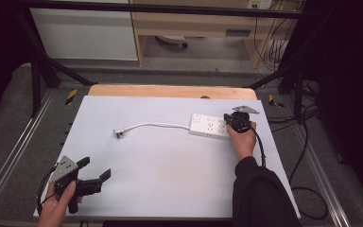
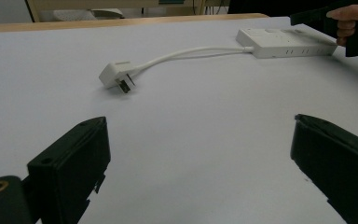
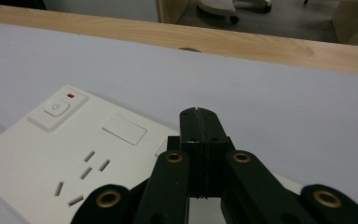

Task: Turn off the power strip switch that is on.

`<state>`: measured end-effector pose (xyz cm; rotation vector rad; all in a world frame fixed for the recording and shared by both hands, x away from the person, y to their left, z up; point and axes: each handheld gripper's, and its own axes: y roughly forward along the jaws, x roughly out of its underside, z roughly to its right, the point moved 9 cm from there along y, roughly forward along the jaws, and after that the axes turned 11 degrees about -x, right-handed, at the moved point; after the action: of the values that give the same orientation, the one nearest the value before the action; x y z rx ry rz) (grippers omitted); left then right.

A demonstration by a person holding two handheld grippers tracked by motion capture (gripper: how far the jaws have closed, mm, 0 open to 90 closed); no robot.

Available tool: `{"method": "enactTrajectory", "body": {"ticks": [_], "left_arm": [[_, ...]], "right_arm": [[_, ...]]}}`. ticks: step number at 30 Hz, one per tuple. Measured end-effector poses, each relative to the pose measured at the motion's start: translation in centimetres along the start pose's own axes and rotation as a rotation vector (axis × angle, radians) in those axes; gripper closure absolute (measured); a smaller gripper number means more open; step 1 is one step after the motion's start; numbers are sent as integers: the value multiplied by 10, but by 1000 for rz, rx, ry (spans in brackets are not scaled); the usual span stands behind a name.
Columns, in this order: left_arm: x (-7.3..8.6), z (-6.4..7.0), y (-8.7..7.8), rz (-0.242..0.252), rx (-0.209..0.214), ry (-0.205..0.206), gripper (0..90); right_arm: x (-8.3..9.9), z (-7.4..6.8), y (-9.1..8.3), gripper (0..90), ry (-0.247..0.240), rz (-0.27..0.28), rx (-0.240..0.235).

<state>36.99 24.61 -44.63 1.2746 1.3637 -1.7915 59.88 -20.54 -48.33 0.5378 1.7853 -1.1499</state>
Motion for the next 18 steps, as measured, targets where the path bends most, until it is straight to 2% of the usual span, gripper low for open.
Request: {"method": "enactTrajectory", "body": {"ticks": [9, 11, 12, 13, 14, 17, 18], "left_arm": [[0, 0, 0, -1, -1, 4, 47], [0, 0, 0, 0, -1, 4, 47], [0, 0, 0, -1, -1, 4, 47], [0, 0, 0, -1, -2, 4, 47], [0, 0, 0, -1, -1, 4, 47], [0, 0, 0, -2, -1, 4, 47], [0, 0, 0, -3, -1, 4, 47]], "right_arm": [[-6, -9, 1, 803, 18, 25, -47], [-9, -11, 0, 733, 19, 30, -57], [-9, -11, 0, 733, 19, 30, -57], [-10, -16, 1, 665, 35, 23, -84], [-10, -16, 1, 665, 35, 23, -84], [-14, -21, 0, 525, 42, 17, -95], [-14, -21, 0, 525, 42, 17, -95]]}}
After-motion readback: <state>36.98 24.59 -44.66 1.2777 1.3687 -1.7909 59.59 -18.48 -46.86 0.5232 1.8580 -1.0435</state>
